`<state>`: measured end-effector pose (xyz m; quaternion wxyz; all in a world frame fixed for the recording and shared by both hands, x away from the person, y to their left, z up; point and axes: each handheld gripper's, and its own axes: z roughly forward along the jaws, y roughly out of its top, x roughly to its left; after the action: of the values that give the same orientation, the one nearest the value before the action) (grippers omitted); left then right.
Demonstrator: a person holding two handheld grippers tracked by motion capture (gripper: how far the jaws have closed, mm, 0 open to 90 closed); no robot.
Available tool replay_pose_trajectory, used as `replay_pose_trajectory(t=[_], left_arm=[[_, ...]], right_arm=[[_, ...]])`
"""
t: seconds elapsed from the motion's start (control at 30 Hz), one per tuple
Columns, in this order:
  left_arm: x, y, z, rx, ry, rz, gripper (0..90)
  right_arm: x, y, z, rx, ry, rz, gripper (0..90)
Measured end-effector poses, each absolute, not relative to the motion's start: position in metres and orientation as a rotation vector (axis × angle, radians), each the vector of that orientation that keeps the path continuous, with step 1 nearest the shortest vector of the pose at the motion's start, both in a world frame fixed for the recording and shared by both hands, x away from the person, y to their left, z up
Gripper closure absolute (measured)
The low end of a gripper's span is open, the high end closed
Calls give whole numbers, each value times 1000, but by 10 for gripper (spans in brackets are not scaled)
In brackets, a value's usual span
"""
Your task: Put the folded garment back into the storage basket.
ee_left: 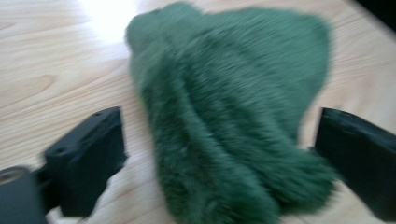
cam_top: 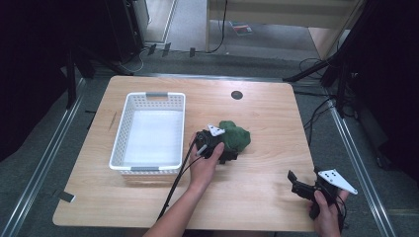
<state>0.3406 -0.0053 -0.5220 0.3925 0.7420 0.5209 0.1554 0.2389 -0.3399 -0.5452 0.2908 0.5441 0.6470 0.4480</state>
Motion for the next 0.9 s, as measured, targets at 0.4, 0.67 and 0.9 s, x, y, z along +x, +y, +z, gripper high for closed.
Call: replay_pose_trajectory(t=[0.4,0.67,0.9], left_arm=[[342,-13,-531,1928,1338,376,172],[339,-10,-526,1930,1293,403,462],[331,-10,-514,1902,1249,452,526]], right_arm=[[239,-340,-545,1450,1729,1195,0],[239,-340,-545,1449,1731,1197,0],[239,-340,-545,1448,1733,1196,0]])
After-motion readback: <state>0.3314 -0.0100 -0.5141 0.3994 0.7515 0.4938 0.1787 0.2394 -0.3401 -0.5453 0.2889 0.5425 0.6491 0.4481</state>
